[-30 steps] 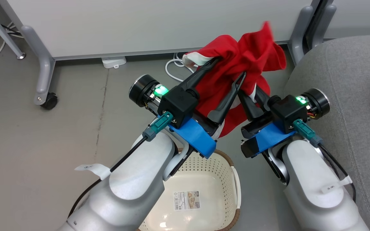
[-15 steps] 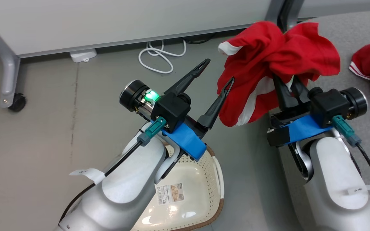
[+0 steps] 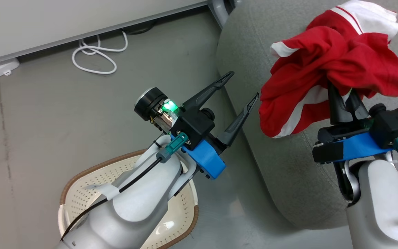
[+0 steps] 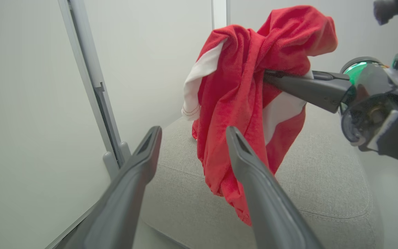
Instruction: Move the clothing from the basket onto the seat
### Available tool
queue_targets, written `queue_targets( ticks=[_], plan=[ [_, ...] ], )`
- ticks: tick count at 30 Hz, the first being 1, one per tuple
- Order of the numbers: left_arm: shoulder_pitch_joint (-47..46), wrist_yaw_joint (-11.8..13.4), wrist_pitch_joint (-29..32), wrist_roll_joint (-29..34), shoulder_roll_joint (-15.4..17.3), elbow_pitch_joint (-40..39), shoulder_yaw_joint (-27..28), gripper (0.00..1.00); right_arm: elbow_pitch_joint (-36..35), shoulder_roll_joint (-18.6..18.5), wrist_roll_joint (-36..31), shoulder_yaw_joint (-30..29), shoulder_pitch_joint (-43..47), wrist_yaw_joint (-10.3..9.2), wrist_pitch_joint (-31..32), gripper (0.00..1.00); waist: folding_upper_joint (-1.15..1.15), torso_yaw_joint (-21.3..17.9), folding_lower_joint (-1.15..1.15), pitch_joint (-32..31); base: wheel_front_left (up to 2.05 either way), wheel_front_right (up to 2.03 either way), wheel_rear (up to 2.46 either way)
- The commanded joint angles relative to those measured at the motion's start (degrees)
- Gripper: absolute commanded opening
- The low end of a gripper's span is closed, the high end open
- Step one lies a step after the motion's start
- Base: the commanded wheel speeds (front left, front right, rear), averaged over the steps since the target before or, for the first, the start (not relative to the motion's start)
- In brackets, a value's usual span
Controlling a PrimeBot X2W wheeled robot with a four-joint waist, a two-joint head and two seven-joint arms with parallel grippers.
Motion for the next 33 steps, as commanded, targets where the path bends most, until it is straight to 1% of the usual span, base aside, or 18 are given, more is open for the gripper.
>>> queue_targets(
  ticks=[1, 4, 9, 17, 22, 26, 30, 33],
  plan=[
    [-0.7, -0.2, 0.1, 0.1, 0.3, 0.1, -0.3, 1.0, -0.7, 0.1, 0.4, -0.7, 1.0, 0.01, 0.0, 0.0, 0.0, -2.5, 0.0, 1.4, 0.0, 0.0, 0.0],
    [-1.2, -0.4, 0.3, 0.2, 0.3, 0.1, -1.3, 1.0, -1.7, 0.1, 0.6, -2.2, 2.4, 0.01, 0.0, 0.0, 0.0, -4.0, 0.0, 1.9, 0.0, 0.0, 0.0],
    [-1.5, -0.6, 0.3, 0.0, -0.1, 0.6, -2.5, 1.0, -3.1, 0.1, 1.2, -3.7, 4.9, 0.02, 0.0, 0.0, 0.0, -5.4, 0.0, 2.2, 0.0, 0.0, 0.0],
    [-1.8, -0.5, 0.1, -0.4, 0.1, 0.9, -3.1, 1.0, -4.4, 0.1, 2.6, -4.1, 5.7, 0.01, 0.0, 0.0, 0.0, -5.8, 0.0, 2.3, 0.0, 0.0, 0.0],
    [-2.1, 0.0, 0.2, -0.5, 1.0, 0.9, -2.7, 1.0, -6.0, 0.0, 2.8, -4.2, 1.4, 0.01, 0.0, 0.0, 0.0, -6.1, 0.0, 3.5, 0.0, 0.0, 0.0],
    [-2.9, 0.3, 0.6, -0.4, 1.7, 0.5, -2.5, 1.0, -7.4, 0.0, 2.2, -5.7, -4.9, 0.01, 0.0, 0.0, 0.0, -6.2, 0.0, 5.7, 0.0, 0.0, 0.0],
    [-3.8, 0.4, 1.3, 0.0, 2.5, -0.1, -2.5, 1.0, -8.2, -1.6, 1.8, -8.4, -12.5, 0.01, 0.0, 0.0, 0.0, -5.9, 0.0, 9.1, 0.0, 0.0, 0.0],
    [-4.7, 0.4, 1.8, 0.1, 3.0, -0.5, -2.6, 1.0, -8.3, -3.9, 2.1, -11.0, -17.9, 0.01, 0.0, 0.0, 0.0, -5.3, 0.0, 11.9, 0.0, 0.0, 0.0]
  ],
)
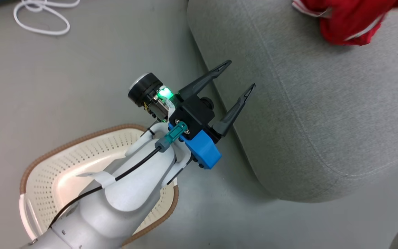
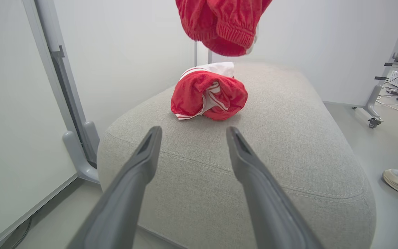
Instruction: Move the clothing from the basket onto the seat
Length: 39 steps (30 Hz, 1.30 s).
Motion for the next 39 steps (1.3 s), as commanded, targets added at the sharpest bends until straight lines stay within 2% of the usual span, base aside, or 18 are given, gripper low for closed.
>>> queue_targets(
  ticks=[1, 9, 13, 25, 30, 31, 32, 36, 39],
  plan=[
    [-1.1, 0.1, 0.1, 0.2, 0.4, -0.3, 0.1, 1.0, 0.1, -1.0, -0.1, -0.8, -1.7, 0.01, 0.0, 0.0, 0.0, 0.9, 0.0, 2.6, 0.0, 0.0, 0.0],
    [-4.1, 0.3, 0.8, 1.3, 1.2, -1.6, -0.3, 1.0, 4.4, -10.3, 1.2, -9.6, -12.6, 0.02, 0.0, 0.0, 0.0, 3.8, 0.0, 9.3, 0.0, 0.0, 0.0],
    [-5.1, 0.5, 1.0, 1.5, 1.9, -2.1, -0.1, 1.0, 11.9, -13.6, 1.6, -12.1, -15.1, 0.01, 0.0, 0.0, 0.0, 4.5, 0.0, 12.2, 0.0, 0.0, 0.0],
    [-6.3, 1.0, 1.4, 1.8, 3.4, -3.3, -0.5, 1.0, 37.8, -15.3, -0.1, -15.0, -17.1, 0.01, 0.0, 0.0, 0.0, 6.1, 0.0, 17.3, 0.0, 0.0, 0.0],
    [-6.7, 1.1, 1.2, 1.5, 3.6, -3.2, -0.5, 1.0, 42.5, -15.1, 0.0, -14.4, -18.1, 0.01, 0.0, 0.02, 0.0, 6.5, 0.0, 17.6, 0.0, 0.0, 0.0],
    [-6.7, 1.1, 1.1, 1.4, 3.5, -3.1, -0.6, 1.0, 42.8, -15.4, 0.0, -14.5, -18.3, 0.01, 0.0, 0.38, 0.0, 6.6, 0.0, 17.5, 0.0, 0.0, 0.0],
    [-6.7, 1.1, 1.0, 1.4, 3.4, -3.0, -0.7, 1.0, 42.8, -15.7, 0.1, -14.7, -18.2, 0.01, 0.0, 1.0, 0.0, 6.6, 0.0, 17.3, 0.0, 0.0, 0.0],
    [-5.9, 1.5, 0.2, 1.0, 3.2, -2.3, -0.7, 1.0, 42.0, -15.8, 0.7, -15.0, -15.6, 0.01, 0.0, 1.0, 0.0, 6.6, 0.0, 15.5, 0.0, 0.0, 0.0],
    [-4.8, 1.6, -0.4, 0.4, 3.0, -1.6, -0.4, 1.0, 39.7, -14.4, 1.1, -15.2, -12.1, 0.01, 0.0, 1.0, 0.0, 6.3, 0.0, 13.2, 0.0, 0.0, 0.0]
  ],
)
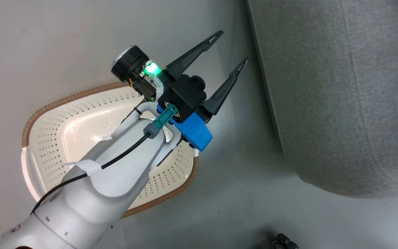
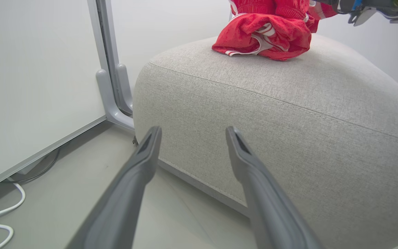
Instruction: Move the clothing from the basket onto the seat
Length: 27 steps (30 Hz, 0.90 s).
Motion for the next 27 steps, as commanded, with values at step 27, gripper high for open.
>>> queue_targets(
  ticks=[27],
  plan=[
    [20.2, 6.3, -2.1, -4.7, -0.2, -5.0, 21.2, 1.0, -31.3, 12.3, 2.4, 17.7, 31.1, 0.01, 0.0, 1.0, 0.0, 9.2, -0.01, -23.4, 0.0, 0.0, 0.0]
  ],
)
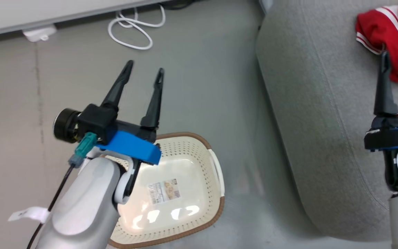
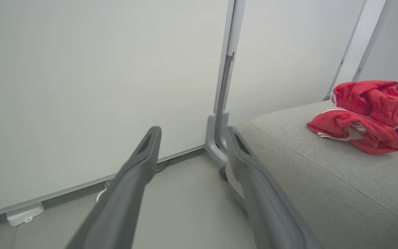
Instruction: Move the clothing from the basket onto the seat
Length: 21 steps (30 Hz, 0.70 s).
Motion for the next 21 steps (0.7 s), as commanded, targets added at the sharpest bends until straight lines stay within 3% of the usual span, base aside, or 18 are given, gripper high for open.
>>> queue_targets(
  ticks=[1, 9, 21],
  plan=[
    [0.9, 0.2, -0.3, 0.4, -0.1, -0.3, 0.4, 1.0, -0.3, 0.1, 0.4, 0.2, 1.0, 0.01, 0.0, 1.0, 0.0, 2.7, 0.01, -2.5, 0.0, 0.0, 0.0],
    [8.8, -0.3, -0.3, 3.4, -1.7, -2.6, 11.4, 1.0, -3.0, 1.5, 0.3, 4.5, 5.7, 0.01, 0.0, 1.0, 0.0, 8.7, 0.01, -8.2, 0.0, 0.0, 0.0],
    [17.3, -2.3, -0.3, 7.4, -4.4, -2.5, 19.2, 1.0, -4.1, 4.0, -0.1, 6.0, 13.8, 0.01, 0.0, 1.0, 0.0, 11.0, 0.01, -14.3, 0.0, 0.0, 0.0]
  ],
)
